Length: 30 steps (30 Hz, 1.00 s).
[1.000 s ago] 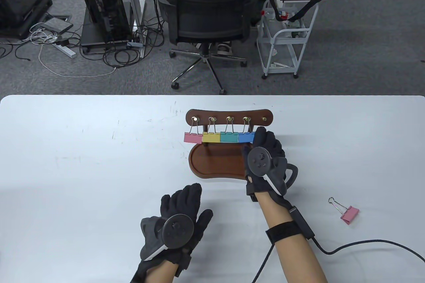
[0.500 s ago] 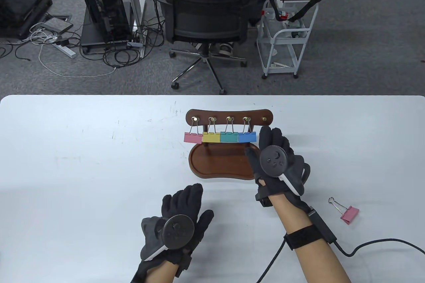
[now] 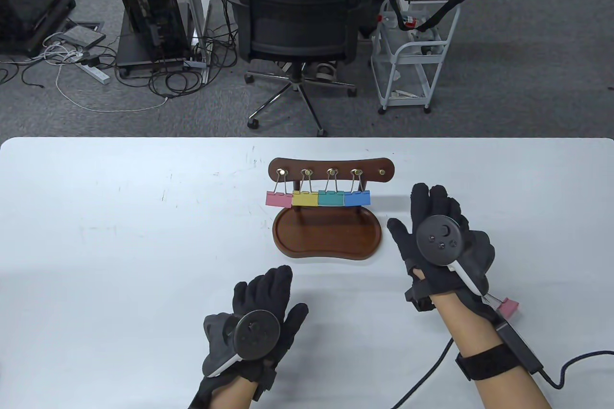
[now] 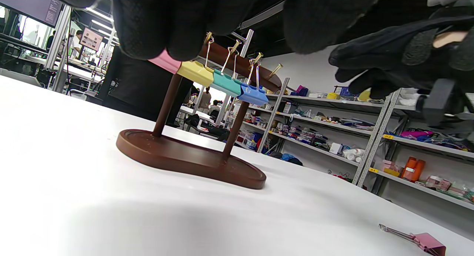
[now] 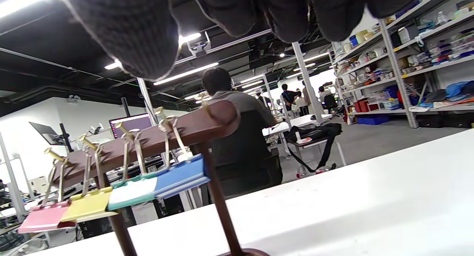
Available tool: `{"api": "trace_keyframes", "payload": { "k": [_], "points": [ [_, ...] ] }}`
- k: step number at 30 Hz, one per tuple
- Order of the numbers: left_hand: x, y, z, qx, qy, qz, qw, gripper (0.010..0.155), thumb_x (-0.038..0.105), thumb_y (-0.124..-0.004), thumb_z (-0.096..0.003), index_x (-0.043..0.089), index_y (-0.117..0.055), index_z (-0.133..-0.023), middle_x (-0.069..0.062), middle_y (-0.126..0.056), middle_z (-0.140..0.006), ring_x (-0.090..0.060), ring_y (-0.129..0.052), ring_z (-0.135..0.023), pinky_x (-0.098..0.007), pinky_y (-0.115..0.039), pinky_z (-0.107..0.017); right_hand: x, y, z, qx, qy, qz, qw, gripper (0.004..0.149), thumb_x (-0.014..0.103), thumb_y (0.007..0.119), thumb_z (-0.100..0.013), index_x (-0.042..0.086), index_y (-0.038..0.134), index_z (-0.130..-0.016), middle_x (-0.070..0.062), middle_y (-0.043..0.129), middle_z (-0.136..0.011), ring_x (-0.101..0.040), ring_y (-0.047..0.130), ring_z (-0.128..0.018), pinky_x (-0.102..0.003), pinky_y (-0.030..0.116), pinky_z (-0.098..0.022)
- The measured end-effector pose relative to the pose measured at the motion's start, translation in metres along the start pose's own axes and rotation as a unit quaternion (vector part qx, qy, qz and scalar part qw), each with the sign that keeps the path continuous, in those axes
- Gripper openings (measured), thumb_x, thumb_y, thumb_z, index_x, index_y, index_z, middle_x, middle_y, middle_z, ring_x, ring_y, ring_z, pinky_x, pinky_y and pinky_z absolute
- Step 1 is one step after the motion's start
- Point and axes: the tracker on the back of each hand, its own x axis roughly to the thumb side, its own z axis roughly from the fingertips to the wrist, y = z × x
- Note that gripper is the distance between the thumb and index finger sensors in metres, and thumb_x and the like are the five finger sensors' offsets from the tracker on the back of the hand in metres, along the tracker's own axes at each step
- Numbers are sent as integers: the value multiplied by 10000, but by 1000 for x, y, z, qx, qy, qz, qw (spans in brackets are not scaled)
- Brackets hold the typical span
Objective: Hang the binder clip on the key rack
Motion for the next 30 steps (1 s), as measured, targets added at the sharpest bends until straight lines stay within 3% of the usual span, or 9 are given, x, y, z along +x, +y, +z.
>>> {"api": "trace_keyframes", "payload": {
  "k": [8,15,22,30],
  "points": [
    [0,0,1,1,-1,0,1000,791,453,-782,-575,-16,-536,-1163,-309,-682,-1124,-602,-714,-972,-802,-466,-684,-37,-19,17,-5,33,15,999,852,492,818,-547,70,449,-1188,-350,473,-1188,-649,518,-998,-742,454,-679],
    [0,2,1,4,-3,2,1000,790,452,-782,-574,-14,-537,-1163,-310,-682,-1123,-603,-713,-972,-801,-467,-684,-80,-18,36,19,75,62,995,858,493,835,-534,79,460,-1185,-316,492,-1198,-646,524,-999,-741,463,-678],
    [2,1,0,3,-9,2,1000,791,452,-783,-574,-13,-536,-1163,-309,-683,-1124,-603,-713,-972,-801,-467,-684,-123,-3,51,67,114,91,987,818,448,849,-529,79,503,-1172,-277,521,-1204,-630,525,-1010,-739,462,-682],
    [4,-1,0,-1,-12,2,1000,790,453,-782,-575,-13,-536,-1163,-309,-682,-1124,-601,-714,-973,-801,-466,-685,-166,31,60,141,155,105,972,800,407,858,-522,85,513,-1168,-257,512,-1213,-611,504,-1029,-736,453,-691]
  ]
}}
